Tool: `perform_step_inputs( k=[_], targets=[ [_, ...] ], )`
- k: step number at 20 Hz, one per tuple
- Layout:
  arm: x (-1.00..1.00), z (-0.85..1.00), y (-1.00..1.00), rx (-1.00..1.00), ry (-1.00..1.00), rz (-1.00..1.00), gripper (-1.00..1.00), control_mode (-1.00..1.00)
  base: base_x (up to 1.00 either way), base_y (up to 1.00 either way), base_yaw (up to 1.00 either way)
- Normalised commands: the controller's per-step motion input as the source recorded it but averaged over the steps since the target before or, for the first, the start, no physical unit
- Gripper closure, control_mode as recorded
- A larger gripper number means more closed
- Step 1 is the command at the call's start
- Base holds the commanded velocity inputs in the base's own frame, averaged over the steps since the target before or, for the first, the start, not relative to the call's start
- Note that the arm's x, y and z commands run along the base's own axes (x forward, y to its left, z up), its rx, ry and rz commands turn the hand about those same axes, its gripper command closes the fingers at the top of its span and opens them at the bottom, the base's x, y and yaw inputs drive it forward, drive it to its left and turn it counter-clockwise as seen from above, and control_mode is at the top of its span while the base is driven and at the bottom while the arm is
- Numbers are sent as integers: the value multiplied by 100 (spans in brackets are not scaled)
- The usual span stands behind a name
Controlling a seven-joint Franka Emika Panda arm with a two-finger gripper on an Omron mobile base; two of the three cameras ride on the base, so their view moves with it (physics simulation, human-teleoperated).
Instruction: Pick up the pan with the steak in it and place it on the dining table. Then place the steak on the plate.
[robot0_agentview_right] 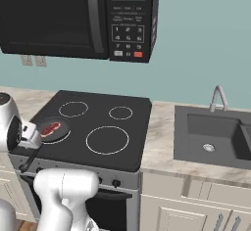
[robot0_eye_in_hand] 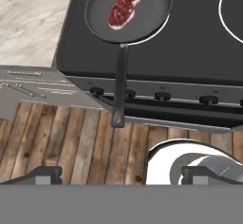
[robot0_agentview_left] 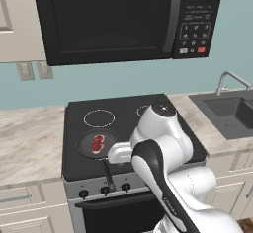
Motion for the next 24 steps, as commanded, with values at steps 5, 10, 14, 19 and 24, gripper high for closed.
perform_step_inputs(
  k=[5, 10, 14, 19, 24],
  targets=[
    [0, -36, 0, 1, 5, 0, -100, -100, 0, 0, 0],
    [8, -32, 0, 5, 4, 0, -100, -100, 0, 0, 0],
    [19, -31, 5, 4, 5, 0, -100, -100, 0, 0, 0],
    [18, -29, 9, 1, 4, 0, -100, -100, 0, 0, 0],
    [25, -31, 10, 0, 1, 0, -100, -100, 0, 0, 0]
  ],
)
